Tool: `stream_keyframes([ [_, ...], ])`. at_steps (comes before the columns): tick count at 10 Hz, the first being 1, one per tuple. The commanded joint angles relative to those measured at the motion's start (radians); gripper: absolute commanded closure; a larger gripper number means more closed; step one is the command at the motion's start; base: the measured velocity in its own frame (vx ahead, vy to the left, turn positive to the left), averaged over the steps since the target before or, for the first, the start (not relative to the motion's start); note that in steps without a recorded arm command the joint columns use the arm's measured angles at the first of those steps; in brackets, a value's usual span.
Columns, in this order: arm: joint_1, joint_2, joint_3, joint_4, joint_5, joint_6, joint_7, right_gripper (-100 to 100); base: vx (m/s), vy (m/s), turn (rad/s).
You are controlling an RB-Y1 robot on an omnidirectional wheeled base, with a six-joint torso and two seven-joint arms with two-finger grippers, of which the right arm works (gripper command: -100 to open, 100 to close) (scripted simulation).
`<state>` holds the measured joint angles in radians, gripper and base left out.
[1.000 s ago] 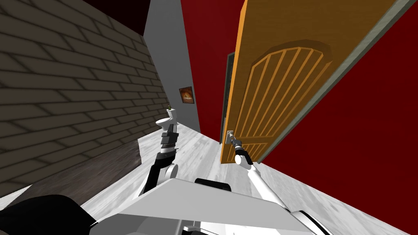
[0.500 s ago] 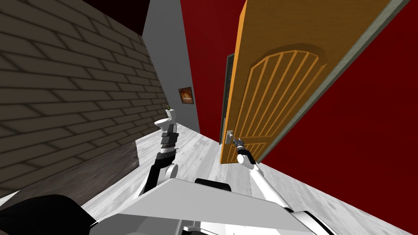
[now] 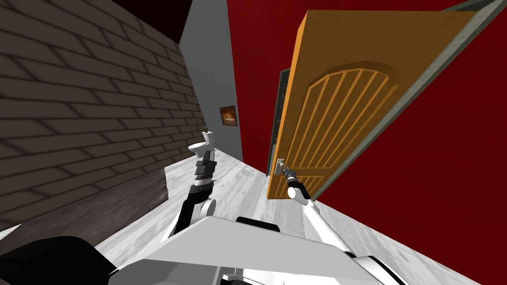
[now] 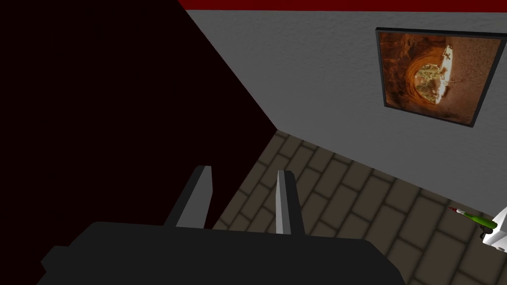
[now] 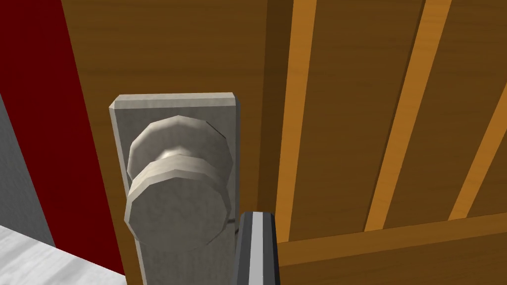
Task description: Pull the door open
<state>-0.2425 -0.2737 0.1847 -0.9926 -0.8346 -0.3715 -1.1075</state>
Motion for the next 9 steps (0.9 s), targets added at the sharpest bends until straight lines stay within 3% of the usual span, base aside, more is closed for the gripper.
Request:
stream_keyframes([
  [1, 0.0, 0.0, 0.0, 0.0, 0.0, 0.0, 0.0, 100, -0.008, 0.001, -0.002],
  [2, 0.0, 0.0, 0.0, 0.0, 0.0, 0.0, 0.0, 100, 0.0, 0.0, 0.0],
  [3, 0.007, -0.001, 0.032, -0.018, 0.007, -0.008, -0.011, -100, -0.135, -0.081, 0.148],
  [9, 0.027, -0.004, 0.127, -0.073, 0.029, -0.031, -0.044, -100, -0.185, -0.122, 0.116],
])
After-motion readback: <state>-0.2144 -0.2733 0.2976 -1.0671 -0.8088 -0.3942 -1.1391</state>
